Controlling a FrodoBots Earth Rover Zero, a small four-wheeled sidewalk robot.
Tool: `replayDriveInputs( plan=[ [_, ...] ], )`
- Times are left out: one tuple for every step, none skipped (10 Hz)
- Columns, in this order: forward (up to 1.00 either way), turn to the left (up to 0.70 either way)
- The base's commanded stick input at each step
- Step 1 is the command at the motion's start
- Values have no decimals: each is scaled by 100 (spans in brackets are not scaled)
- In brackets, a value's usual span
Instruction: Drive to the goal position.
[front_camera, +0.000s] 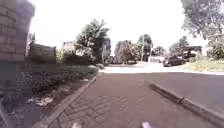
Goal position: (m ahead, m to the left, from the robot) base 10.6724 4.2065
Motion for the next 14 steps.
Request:
replayDriveInputs(
  plan=[
    [100, 0],
    [100, 0],
    [100, 0],
    [100, 0],
    [100, 0],
    [100, 0],
    [100, 0],
    [100, 0],
    [100, 0],
    [100, 2],
    [100, 37],
    [100, 40],
    [100, 0],
    [100, 0]
  ],
)
